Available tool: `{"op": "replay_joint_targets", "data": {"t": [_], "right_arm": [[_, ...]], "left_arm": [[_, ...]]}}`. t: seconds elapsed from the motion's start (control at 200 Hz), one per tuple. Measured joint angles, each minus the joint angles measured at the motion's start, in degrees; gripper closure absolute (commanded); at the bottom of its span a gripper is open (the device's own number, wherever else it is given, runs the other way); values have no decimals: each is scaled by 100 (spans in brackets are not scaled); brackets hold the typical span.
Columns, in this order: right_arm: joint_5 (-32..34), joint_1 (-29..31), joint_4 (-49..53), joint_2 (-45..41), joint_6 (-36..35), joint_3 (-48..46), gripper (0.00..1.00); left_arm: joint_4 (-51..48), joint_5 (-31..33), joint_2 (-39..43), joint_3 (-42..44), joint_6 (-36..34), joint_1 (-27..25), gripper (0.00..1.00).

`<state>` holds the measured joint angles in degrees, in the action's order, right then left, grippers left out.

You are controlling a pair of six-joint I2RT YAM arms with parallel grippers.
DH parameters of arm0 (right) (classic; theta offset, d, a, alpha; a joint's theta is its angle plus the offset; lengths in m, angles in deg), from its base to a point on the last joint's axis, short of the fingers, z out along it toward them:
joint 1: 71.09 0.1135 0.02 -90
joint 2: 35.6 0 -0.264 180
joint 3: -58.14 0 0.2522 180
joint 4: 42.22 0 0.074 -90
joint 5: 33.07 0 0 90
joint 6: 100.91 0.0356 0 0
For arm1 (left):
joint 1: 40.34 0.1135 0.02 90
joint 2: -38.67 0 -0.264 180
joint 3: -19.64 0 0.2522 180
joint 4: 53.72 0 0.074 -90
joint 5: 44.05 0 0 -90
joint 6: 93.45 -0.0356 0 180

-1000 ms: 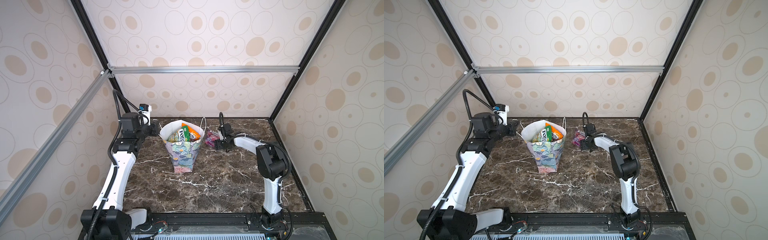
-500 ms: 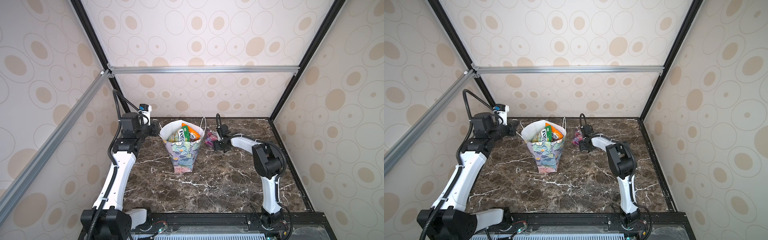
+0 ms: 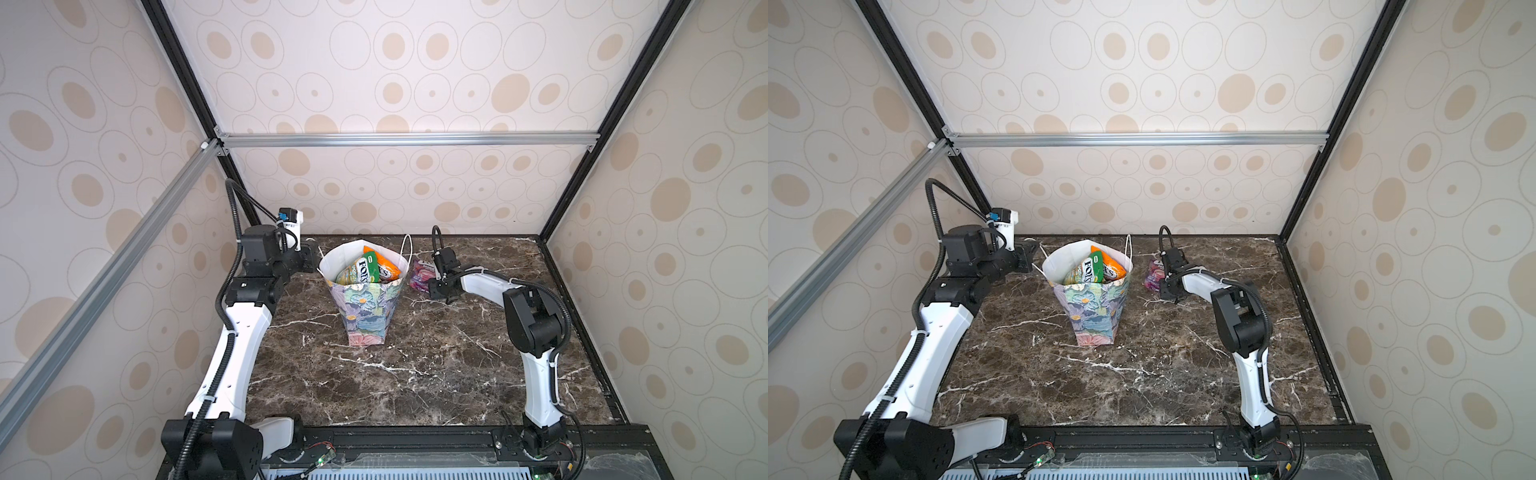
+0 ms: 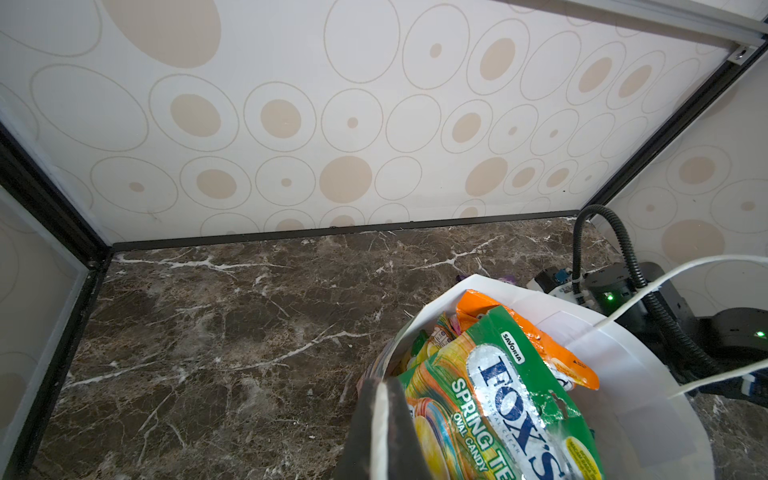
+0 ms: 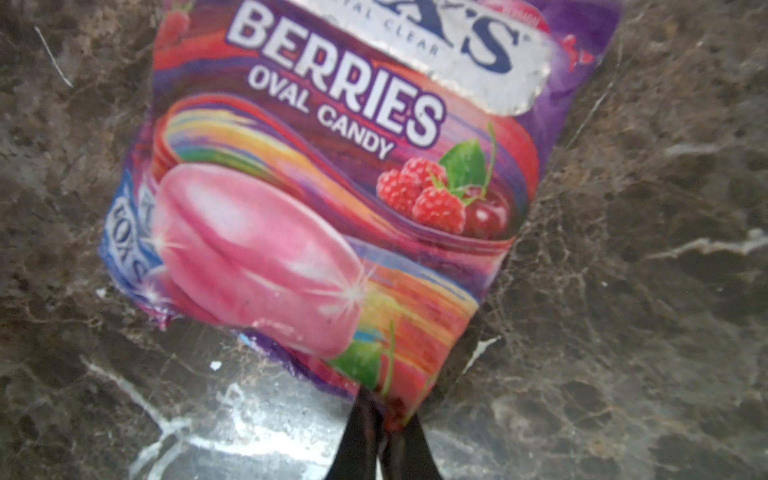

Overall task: Place the snacks into the paper bag
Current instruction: 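Close the right gripper on the pink Berries packet's edge, then lift the pink Berries packet high off the table with the right gripper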

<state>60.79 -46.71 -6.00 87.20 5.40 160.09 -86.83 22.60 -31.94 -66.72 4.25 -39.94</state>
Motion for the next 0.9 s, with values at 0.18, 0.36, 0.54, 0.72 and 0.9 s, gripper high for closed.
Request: {"op": "replay_joint_targets", "data": {"t": [0.18,0.36,0.54,0.72,0.9], "right_arm": [[4,0,-24,0,11,-2,100],[24,0,-109,-96,9,-144,100],[111,0,-46,-319,-37,-267,100],[332,7,44,-697,-168,-286,100],[573,52,87,-1178,-321,-350,100]], "left_arm": [[-2,13,0,0,0,0,98],[0,15,0,0,0,0,98],[-2,15,0,0,0,0,98],[-2,17,9,0,0,0,98],[-11,15,22,-2,0,0,98]]}}
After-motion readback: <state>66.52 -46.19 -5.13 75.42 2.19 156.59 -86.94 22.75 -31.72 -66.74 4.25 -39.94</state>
